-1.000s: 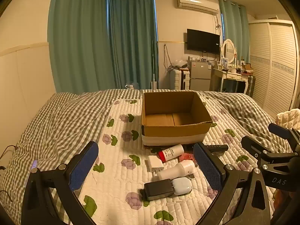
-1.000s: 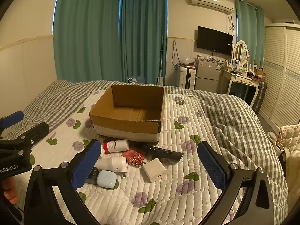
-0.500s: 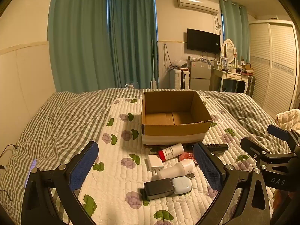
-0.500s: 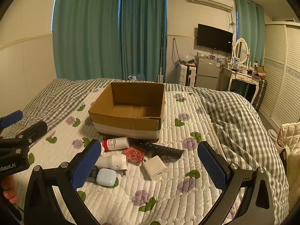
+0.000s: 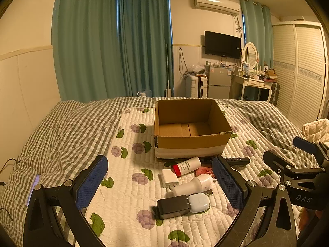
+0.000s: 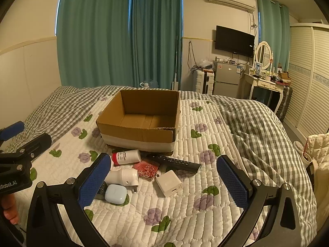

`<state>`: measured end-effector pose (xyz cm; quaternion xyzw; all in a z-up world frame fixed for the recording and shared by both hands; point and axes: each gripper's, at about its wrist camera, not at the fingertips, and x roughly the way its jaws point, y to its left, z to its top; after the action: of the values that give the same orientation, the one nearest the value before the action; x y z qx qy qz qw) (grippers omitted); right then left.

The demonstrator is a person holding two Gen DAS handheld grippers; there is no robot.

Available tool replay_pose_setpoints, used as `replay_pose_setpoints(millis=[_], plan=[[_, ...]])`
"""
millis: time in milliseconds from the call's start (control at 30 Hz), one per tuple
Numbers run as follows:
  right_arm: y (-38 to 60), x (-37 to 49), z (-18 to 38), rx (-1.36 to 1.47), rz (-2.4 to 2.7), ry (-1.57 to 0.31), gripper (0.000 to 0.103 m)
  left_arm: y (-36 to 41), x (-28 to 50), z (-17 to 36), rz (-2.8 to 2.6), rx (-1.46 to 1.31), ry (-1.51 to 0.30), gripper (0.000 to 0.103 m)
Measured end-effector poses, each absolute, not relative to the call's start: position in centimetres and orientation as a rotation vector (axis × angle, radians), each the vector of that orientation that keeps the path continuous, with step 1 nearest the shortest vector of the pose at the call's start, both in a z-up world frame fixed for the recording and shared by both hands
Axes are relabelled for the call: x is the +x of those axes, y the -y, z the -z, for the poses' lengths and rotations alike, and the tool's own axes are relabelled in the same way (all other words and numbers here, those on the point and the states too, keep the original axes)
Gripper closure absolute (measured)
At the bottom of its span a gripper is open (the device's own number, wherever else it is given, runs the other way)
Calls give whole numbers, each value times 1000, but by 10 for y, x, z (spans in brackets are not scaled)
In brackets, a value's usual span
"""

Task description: Organize rigid objects

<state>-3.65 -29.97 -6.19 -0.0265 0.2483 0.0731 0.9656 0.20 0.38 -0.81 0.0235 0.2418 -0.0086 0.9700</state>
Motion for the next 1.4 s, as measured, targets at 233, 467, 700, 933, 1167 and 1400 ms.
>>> replay_pose_setpoints(millis=[233,467,700,933,1167,1400], plan=[[300,-36,62,-53,-147,-504,0,2,1,4,17,49,-489,0],[300,-35,62,-53,-147,-504,0,-1,-1,3,14,45,-488,0],[301,-35,62,-56,-149,-504,0,-1,-1,1,13,45,-487,0],[300,-35,62,-57,-149,-506,0,-1,-1,1,12,45,-487,0],[300,-35,61,-58,-149,-505,0,-1,-1,1,13,46,-487,0],[300,-35,62,-56,-152,-507,0,-2,-1,1,12,46,-486,0]])
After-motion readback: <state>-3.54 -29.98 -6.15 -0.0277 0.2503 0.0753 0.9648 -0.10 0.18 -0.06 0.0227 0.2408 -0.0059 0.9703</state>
